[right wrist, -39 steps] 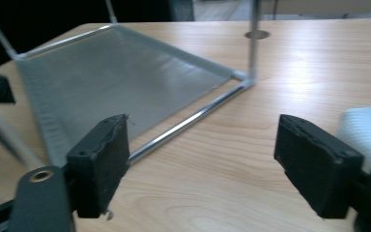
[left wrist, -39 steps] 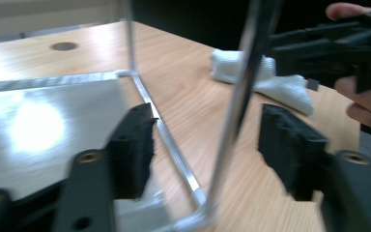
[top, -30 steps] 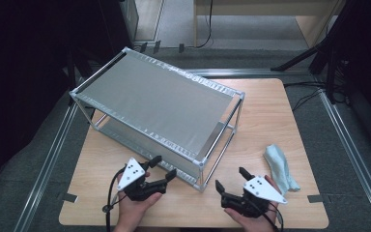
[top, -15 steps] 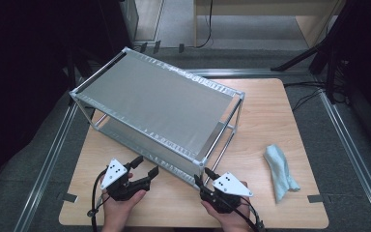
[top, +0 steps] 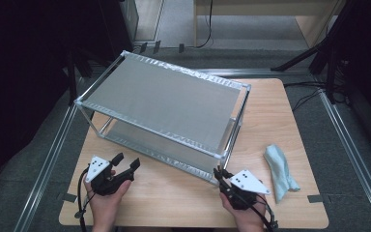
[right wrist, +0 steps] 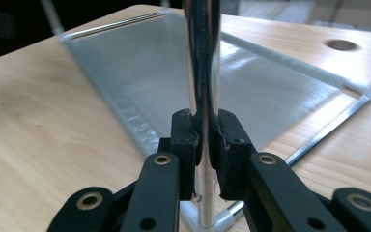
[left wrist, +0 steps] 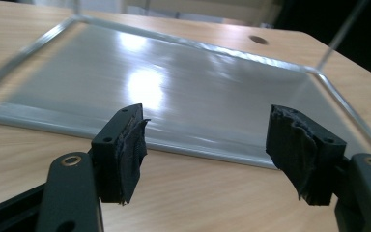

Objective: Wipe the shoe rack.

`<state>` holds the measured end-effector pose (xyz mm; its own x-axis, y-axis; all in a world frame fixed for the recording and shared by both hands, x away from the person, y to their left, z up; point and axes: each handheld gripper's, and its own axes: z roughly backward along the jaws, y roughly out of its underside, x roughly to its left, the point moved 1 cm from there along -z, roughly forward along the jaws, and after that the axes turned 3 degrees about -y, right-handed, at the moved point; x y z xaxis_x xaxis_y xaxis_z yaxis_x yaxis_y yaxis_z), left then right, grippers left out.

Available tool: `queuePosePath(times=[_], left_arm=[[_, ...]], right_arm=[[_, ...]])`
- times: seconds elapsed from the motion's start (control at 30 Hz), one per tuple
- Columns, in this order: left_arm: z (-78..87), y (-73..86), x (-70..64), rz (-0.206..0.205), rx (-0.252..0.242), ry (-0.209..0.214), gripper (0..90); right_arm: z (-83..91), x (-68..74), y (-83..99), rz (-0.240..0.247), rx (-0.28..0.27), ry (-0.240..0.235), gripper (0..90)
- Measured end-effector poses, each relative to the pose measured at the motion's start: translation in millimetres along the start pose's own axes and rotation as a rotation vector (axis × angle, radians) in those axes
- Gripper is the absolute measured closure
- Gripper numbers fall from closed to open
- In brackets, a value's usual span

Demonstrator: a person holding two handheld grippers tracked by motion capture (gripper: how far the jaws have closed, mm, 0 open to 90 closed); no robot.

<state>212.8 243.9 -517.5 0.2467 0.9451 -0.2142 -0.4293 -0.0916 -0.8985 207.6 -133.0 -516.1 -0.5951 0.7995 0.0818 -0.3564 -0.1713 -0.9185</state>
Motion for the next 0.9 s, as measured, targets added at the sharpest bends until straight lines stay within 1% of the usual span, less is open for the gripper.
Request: queuePosePath(times=[0.03, 0.07, 0.1, 0.13, 0.17, 0.2, 0.23, 0.27, 0.3, 0.33, 0.37, 0.4, 0.47, 0.5, 0.53, 0.57, 0.6, 0.63, 0.7, 0.77, 0.8, 0.83, 0.87, 0.9], left_arm=[[2.0, -2.1, 9.2, 0.011, -0.017, -0.033, 30.1], [2.0, -2.1, 9.2, 0.011, -0.017, -0.033, 30.1], [4.2, -4.3, 18.8, 0.012, -0.036, -0.078, 30.5], [4.2, -4.3, 18.8, 0.012, -0.036, -0.078, 31.1], [6.1, -5.4, 24.9, 0.001, -0.047, -0.112, 31.1], [7.8, -6.4, 32.7, -0.006, -0.062, -0.157, 32.7], [8.5, -6.9, 37.2, -0.006, -0.065, -0.175, 33.5], [8.5, -6.9, 37.2, -0.006, -0.065, -0.175, 34.5], [8.9, -7.6, 46.2, 0.001, -0.07, -0.206, 35.4], [8.9, -7.6, 46.2, 0.001, -0.07, -0.206, 35.8], [7.8, -8.2, 55.0, 0.021, -0.069, -0.231, 36.6], [6.7, -8.7, 59.2, 0.031, -0.066, -0.239, 37.3], [2.4, -10.0, 66.5, 0.049, -0.053, -0.246, 38.3], [-0.5, -11.0, 69.5, 0.05, -0.044, -0.25, 39.6], [-0.5, -11.0, 69.5, 0.05, -0.044, -0.25, 44.8], [-7.7, -13.4, 73.7, 0.046, -0.023, -0.244, 46.1], [-7.7, -13.4, 73.7, 0.046, -0.023, -0.244, 46.1], [-14.6, -15.4, 76.8, 0.047, -0.011, -0.231, 46.1], [-21.6, -16.7, 79.6, 0.048, -0.004, -0.225, 46.9], [-24.4, -17.4, 81.1, 0.049, 0.0, -0.222, 48.7], [-27.7, -18.1, 82.4, 0.052, -0.001, -0.21, 52.2], [-30.2, -19.3, 84.5, 0.046, -0.015, -0.193, 54.5], [-30.9, -20.1, 85.5, 0.051, -0.026, -0.193, 58.0], [-31.2, -20.8, 86.8, 0.055, -0.032, -0.19, 63.6]], right_arm=[[3.1, -6.3, 0.8, -0.012, -0.002, 0.012, 80.0], [5.9, -12.4, 1.5, -0.018, -0.004, 0.024, 80.0], [8.4, -18.2, 2.0, -0.018, -0.006, 0.033, 80.0], [10.7, -24.0, 2.2, -0.019, -0.006, 0.039, 80.0], [10.7, -24.0, 2.2, -0.019, -0.006, 0.039, 80.0], [15.0, -35.2, 2.8, -0.035, -0.012, 0.066, 79.8], [17.2, -41.0, 3.1, -0.045, -0.014, 0.083, 79.6], [19.7, -45.9, 3.3, -0.063, -0.016, 0.094, 79.5], [21.9, -50.9, 3.8, -0.073, -0.02, 0.108, 79.2], [21.9, -50.9, 3.8, -0.073, -0.02, 0.108, 79.2], [26.3, -58.7, 5.0, -0.108, -0.029, 0.121, 78.7], [28.1, -61.5, 5.6, -0.122, -0.031, 0.123, 78.5], [30.9, -64.9, 6.6, -0.131, -0.035, 0.129, 78.5], [32.1, -65.6, 7.2, -0.132, -0.035, 0.129, 78.4], [32.1, -65.6, 7.2, -0.132, -0.035, 0.129, 78.4], [34.2, -66.2, 8.5, -0.132, -0.04, 0.131, 78.4], [34.2, -66.2, 8.5, -0.132, -0.04, 0.131, 78.4], [35.6, -66.3, 9.6, -0.131, -0.042, 0.131, 78.4], [37.0, -66.6, 10.4, -0.13, -0.044, 0.134, 78.4], [39.0, -66.5, 11.4, -0.133, -0.045, 0.134, 78.4], [40.1, -66.7, 12.0, -0.133, -0.047, 0.137, 78.4], [40.9, -66.8, 12.4, -0.134, -0.047, 0.138, 78.4], [41.7, -66.9, 13.0, -0.134, -0.05, 0.14, 78.4], [42.6, -67.1, 13.4, -0.134, -0.049, 0.14, 78.4]])
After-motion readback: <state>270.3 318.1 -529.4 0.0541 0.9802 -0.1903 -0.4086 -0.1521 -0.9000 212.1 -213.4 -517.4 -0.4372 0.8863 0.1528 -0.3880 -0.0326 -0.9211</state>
